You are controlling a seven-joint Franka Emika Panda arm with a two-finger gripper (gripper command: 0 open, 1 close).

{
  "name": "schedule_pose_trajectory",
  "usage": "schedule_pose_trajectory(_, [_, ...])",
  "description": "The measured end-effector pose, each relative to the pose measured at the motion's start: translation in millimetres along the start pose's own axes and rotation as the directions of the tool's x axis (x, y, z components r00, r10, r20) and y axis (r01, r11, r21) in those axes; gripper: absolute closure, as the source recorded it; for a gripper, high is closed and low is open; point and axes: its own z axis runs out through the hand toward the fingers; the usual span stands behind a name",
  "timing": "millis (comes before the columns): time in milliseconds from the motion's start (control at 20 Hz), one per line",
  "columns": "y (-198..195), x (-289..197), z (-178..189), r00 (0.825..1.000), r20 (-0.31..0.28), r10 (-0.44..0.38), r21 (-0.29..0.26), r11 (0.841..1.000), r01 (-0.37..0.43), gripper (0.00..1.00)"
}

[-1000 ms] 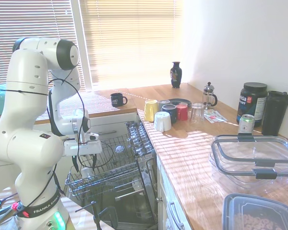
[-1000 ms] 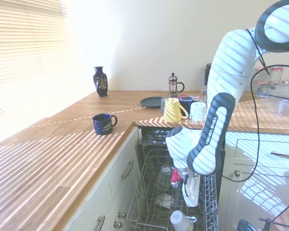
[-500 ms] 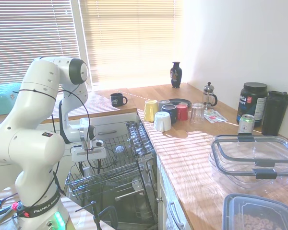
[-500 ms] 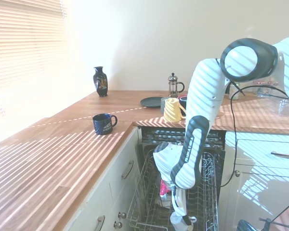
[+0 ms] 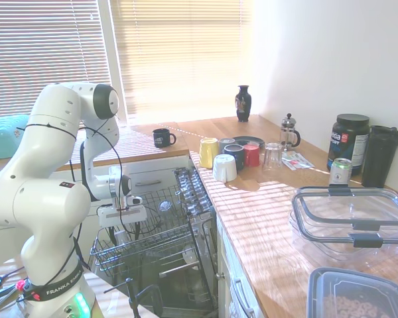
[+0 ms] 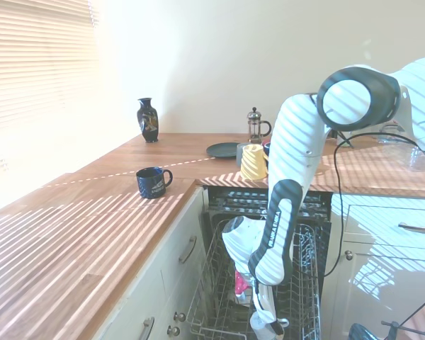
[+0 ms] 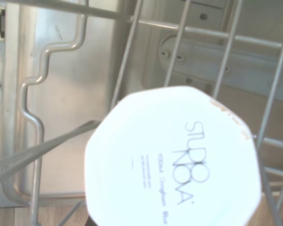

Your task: Take a mug cup out of the rack

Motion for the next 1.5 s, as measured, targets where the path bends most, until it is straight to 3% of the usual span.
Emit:
schedule_pose_trajectory(650, [1,3,-1,1.0,-0.005,-0.007,0.005,1.0,0.007,1.0])
schedule_pose_trajectory(900, [-37,1,16,0.998,0.022,-0.059,0.008,0.998,0.059,1.0])
schedule_pose_trajectory(1050, [-38,6,19,0.998,0.024,-0.061,0.014,0.998,0.06,1.0])
schedule_pose_trajectory(1300, [-32,8,9,0.999,0.006,-0.046,0.013,0.999,0.046,1.0])
schedule_pose_trajectory(1500, [-25,2,-22,0.999,-0.039,-0.027,0.022,0.999,0.027,1.0])
